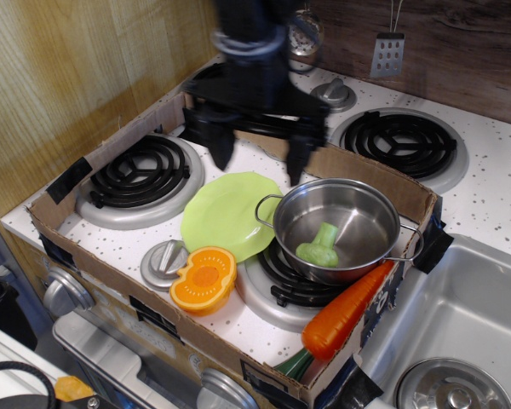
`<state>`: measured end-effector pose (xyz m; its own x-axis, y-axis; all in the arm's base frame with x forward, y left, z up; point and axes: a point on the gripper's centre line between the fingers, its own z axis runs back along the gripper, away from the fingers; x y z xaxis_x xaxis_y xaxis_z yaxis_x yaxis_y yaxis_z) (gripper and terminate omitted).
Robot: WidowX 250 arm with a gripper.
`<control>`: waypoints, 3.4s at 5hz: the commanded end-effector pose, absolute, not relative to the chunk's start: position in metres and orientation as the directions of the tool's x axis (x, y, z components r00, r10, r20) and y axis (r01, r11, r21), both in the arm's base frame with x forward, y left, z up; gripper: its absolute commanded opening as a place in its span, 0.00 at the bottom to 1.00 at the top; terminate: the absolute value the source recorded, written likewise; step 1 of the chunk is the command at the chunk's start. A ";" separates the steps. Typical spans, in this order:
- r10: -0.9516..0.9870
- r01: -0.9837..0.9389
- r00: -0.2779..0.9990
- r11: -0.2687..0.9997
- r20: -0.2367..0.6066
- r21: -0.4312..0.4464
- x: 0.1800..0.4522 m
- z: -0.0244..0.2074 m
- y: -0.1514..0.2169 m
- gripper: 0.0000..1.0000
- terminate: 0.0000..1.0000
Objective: Take broccoli out of pan
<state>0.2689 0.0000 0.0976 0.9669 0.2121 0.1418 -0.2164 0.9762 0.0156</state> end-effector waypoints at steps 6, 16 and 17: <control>0.441 -0.453 0.885 0.890 0.150 0.056 0.280 0.045 -0.042 1.00 0.00; 0.276 -0.287 0.954 0.953 0.120 0.093 0.283 0.098 0.075 0.00 0.00; 0.263 -0.276 0.954 0.957 0.142 0.085 0.274 0.079 0.108 0.00 0.00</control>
<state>0.2669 0.1037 0.0677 0.9611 0.2493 0.1187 -0.2595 0.9625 0.0796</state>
